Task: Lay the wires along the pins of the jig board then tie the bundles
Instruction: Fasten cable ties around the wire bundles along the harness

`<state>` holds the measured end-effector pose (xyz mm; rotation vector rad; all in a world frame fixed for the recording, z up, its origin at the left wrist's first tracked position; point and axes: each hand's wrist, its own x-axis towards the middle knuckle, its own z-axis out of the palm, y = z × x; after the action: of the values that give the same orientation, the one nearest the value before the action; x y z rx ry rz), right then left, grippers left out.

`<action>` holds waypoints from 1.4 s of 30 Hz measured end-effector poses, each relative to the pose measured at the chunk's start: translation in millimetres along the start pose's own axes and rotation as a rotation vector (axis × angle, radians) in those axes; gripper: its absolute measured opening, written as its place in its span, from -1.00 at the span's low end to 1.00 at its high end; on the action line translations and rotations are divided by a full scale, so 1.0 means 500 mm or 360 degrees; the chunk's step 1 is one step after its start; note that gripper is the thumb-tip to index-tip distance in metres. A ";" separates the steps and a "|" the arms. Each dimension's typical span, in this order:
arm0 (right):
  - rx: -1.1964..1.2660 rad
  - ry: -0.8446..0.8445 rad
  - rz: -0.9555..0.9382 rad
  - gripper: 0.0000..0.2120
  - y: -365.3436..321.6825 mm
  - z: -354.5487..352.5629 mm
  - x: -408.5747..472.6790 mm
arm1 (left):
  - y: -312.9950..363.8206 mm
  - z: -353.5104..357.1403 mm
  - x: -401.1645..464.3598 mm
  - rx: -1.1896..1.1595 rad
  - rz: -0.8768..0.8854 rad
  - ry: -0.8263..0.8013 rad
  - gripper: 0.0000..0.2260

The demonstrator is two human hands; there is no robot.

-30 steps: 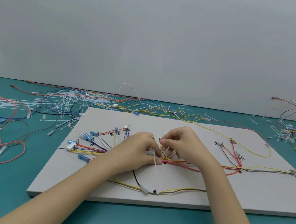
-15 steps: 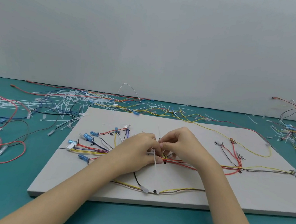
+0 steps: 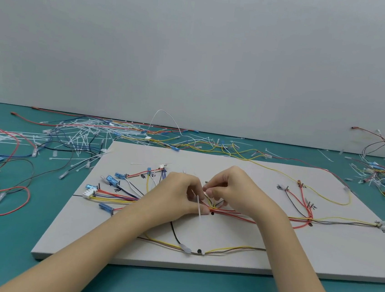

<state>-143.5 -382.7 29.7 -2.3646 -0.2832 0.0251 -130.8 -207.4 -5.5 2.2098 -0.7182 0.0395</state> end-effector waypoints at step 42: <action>-0.0099 -0.0228 0.0253 -0.95 0.012 -0.042 -0.032 | 0.041 0.044 0.016 -0.0236 -0.0020 0.0198 -0.82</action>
<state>-155.7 -404.5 40.1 -2.4461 -0.1660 0.2660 -138.9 -237.2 -4.5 2.0509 -0.6186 0.1129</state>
